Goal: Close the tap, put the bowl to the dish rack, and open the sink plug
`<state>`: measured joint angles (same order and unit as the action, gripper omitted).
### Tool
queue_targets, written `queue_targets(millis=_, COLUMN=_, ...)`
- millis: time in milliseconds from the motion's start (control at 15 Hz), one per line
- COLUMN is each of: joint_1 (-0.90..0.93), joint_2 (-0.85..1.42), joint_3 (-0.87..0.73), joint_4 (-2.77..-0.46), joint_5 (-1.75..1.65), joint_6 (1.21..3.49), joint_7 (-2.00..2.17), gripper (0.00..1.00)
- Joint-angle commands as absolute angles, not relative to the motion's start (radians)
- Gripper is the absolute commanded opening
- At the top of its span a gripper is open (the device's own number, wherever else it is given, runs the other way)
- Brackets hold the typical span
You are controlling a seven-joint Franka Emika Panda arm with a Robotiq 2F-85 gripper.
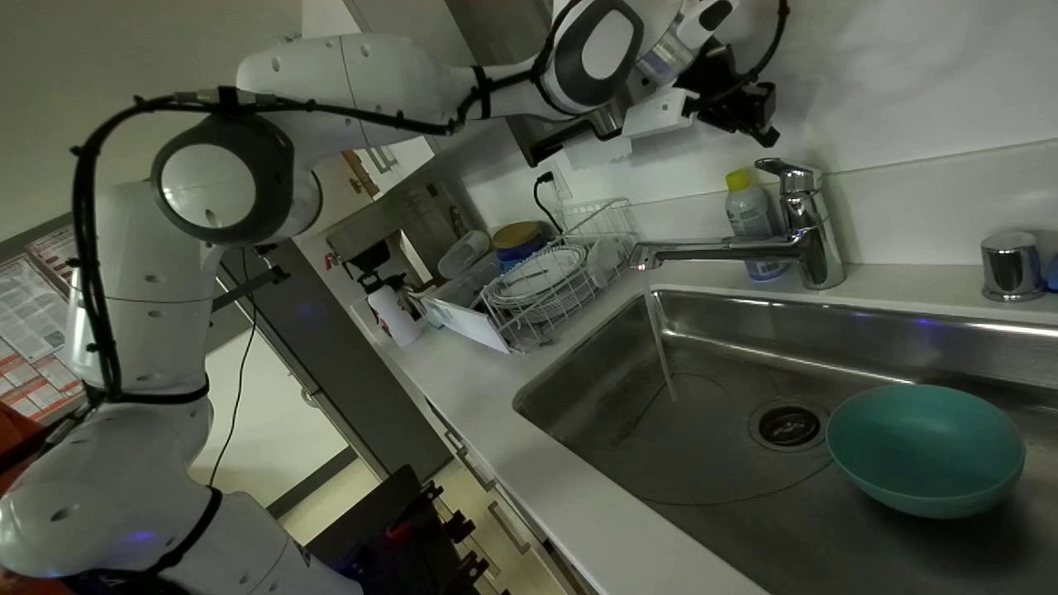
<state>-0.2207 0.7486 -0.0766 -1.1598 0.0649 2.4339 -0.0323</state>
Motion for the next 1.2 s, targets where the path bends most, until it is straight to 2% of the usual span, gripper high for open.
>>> queue_targets(millis=0, joint_1=-0.248, joint_2=0.789, joint_3=-0.049, joint_4=-1.072, joint_5=0.085, joint_6=2.345, joint_7=-0.067, gripper=0.00)
queue_targets(millis=1133, joint_1=-0.255, joint_2=0.917, joint_3=-0.050, joint_4=-0.882, joint_5=0.066, joint_6=2.079, joint_7=-0.053, gripper=0.00)
